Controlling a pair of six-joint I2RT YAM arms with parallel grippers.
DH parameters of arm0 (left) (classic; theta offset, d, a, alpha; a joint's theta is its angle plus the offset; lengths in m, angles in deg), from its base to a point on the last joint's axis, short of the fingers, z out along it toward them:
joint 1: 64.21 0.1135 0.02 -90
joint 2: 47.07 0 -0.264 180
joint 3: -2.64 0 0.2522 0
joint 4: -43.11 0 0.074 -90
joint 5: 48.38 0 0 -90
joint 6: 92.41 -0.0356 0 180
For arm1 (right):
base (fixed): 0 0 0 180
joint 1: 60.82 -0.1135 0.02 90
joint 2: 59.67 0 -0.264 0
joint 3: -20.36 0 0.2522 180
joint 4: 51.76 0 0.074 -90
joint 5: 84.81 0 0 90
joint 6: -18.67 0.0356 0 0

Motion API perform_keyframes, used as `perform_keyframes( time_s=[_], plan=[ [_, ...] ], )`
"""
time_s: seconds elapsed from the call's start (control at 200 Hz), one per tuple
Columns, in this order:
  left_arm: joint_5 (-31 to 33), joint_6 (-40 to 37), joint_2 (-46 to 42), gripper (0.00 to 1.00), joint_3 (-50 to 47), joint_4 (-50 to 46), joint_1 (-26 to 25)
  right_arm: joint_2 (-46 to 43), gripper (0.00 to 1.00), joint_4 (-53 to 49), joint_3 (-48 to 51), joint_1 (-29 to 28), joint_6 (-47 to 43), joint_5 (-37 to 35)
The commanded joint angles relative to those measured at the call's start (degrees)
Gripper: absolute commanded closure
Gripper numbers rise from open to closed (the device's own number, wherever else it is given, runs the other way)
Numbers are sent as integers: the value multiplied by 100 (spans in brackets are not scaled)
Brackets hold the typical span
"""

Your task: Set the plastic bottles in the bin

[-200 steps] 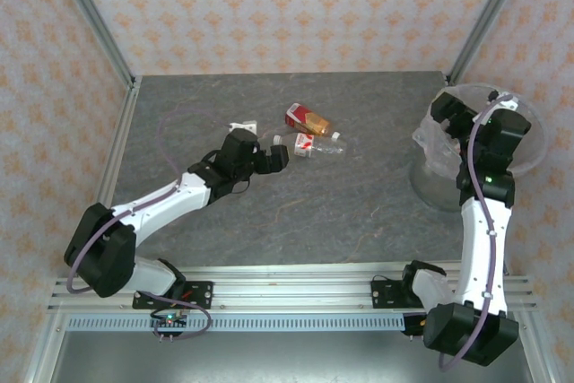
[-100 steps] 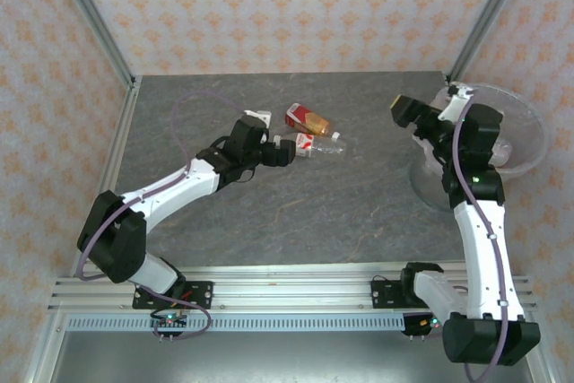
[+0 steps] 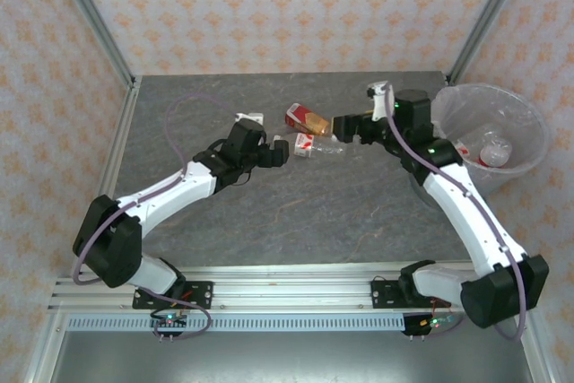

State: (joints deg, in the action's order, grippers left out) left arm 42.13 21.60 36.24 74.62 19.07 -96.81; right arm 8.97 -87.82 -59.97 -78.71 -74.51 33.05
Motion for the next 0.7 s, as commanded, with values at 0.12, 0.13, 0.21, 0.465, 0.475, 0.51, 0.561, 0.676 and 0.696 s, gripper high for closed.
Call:
perform_keyframes(
  time_s=[0.12, 0.13, 0.21, 0.465, 0.475, 0.51, 0.561, 0.676, 0.696],
  plan=[
    [750, 549, -598, 0, -388, -145, 122, 721, 1, -276, -297, -123, -513, -92],
    [766, 562, -614, 0, -407, -142, 129, 756, 1, -286, -303, -126, -523, -91],
    [875, 631, -738, 0, -520, -132, 177, 1032, 1, -361, -357, -161, -578, -31],
    [1021, 940, -897, 0, -704, -262, 305, 1294, 1, 337, 179, -237, -748, 511],
    [1021, 946, -902, 0, -710, -263, 302, 1304, 1, 357, 199, -234, -750, 526],
    [1021, 952, -911, 0, -722, -272, 311, 1335, 1, 422, 256, -235, -831, 571],
    [1004, 961, -921, 0, -737, -286, 311, 1433, 1, 502, 315, -236, -939, 493],
    [782, 976, -852, 0, -687, -343, 343, 1741, 1, 628, 331, -259, -1000, -191],
    [762, 1026, -810, 0, -636, -415, 350, 1817, 1, 609, 310, -258, -1007, -325]
  ],
)
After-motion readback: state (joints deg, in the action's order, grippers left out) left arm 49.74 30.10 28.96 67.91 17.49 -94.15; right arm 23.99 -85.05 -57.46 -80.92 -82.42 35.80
